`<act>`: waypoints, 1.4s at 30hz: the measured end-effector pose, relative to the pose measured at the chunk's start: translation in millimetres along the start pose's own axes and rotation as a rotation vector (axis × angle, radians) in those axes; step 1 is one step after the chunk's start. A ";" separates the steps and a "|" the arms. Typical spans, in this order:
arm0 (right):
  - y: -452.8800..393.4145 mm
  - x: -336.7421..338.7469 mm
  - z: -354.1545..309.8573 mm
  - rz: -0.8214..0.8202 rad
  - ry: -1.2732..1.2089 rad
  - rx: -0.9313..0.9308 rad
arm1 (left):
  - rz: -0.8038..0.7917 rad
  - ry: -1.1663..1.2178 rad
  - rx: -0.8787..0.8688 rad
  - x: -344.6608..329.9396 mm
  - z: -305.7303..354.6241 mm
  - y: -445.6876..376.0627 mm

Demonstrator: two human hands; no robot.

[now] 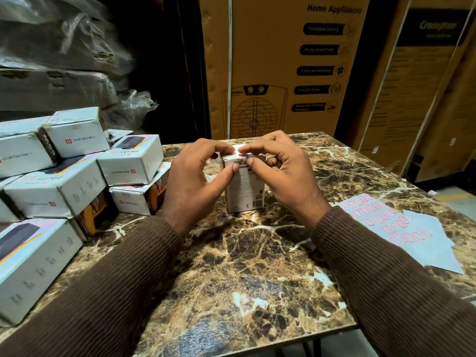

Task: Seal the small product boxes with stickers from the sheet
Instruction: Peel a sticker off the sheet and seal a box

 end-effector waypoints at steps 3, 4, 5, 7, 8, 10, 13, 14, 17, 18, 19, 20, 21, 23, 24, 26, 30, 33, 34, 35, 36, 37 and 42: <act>0.5 1.4 -3.8 0.026 0.036 0.037 | 0.013 -0.007 -0.002 0.6 1.8 0.3; 0.3 0.9 -4.8 0.036 0.050 0.051 | 0.016 -0.006 -0.003 0.7 2.1 0.2; 0.1 0.0 -5.5 0.046 0.064 0.062 | 0.017 -0.005 -0.004 0.8 2.3 0.1; -0.6 -2.1 -5.2 0.059 0.086 0.070 | 0.017 -0.008 -0.001 1.0 2.0 -0.3; -0.9 -3.3 -4.3 0.059 0.089 0.070 | 0.017 -0.011 0.001 1.2 1.6 -0.6; -1.6 -5.6 -1.7 0.050 0.081 0.065 | 0.016 -0.011 0.006 1.8 1.0 -0.8; -2.7 -6.9 1.6 0.039 0.068 0.049 | 0.007 0.000 0.007 3.0 1.0 -0.4; -2.9 -6.6 2.5 0.036 0.063 0.043 | 0.008 0.003 0.003 3.5 1.1 -0.2; -2.7 -3.3 3.2 0.027 0.073 0.044 | 0.011 0.001 0.010 3.2 -1.1 0.9; -2.7 -1.0 3.2 0.036 0.083 0.051 | 0.012 0.001 0.027 3.1 -2.6 1.3; -2.5 1.9 3.3 0.053 0.088 0.054 | 0.016 0.007 0.052 3.4 -4.0 1.9; -2.1 4.6 4.0 0.072 0.088 0.044 | 0.021 0.019 0.083 3.4 -5.7 3.0; -1.6 6.7 5.3 0.085 0.085 0.023 | 0.028 0.037 0.117 3.6 -6.4 4.0; -0.8 6.5 10.5 0.064 0.090 -0.035 | 0.044 0.071 0.180 2.2 -9.0 6.5; -0.3 4.1 14.2 0.037 0.107 -0.062 | 0.051 0.081 0.208 1.0 -10.3 8.0; 1.5 -0.5 20.6 0.002 0.160 -0.091 | 0.044 0.089 0.273 -3.2 -15.8 11.0; 4.2 -3.7 32.0 -0.037 0.172 -0.174 | -0.019 0.039 0.329 -12.0 -27.3 15.2; 6.0 -5.5 34.7 -0.057 0.111 -0.213 | -0.058 0.094 0.317 -15.8 -27.2 15.3; 5.7 -5.2 33.6 -0.050 0.084 -0.211 | -0.073 0.117 0.316 -16.3 -26.4 15.2; 5.1 -4.5 32.0 -0.043 0.053 -0.211 | -0.080 0.137 0.316 -16.3 -26.6 15.0; 4.4 -3.3 30.7 -0.035 0.020 -0.218 | -0.082 0.165 0.320 -15.6 -26.4 14.7; 3.6 -1.9 30.2 -0.027 -0.011 -0.231 | -0.082 0.205 0.330 -14.3 -25.9 14.3; 3.7 0.4 35.6 -0.023 -0.068 -0.324 | -0.098 0.307 0.393 -13.9 -21.7 14.1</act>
Point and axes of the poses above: each hand's wrist, its own y-axis away from the middle knuckle, its own x-axis out of the back of the hand, z = x × y, the point moved 5 cm from there along -y, towards the middle knuckle
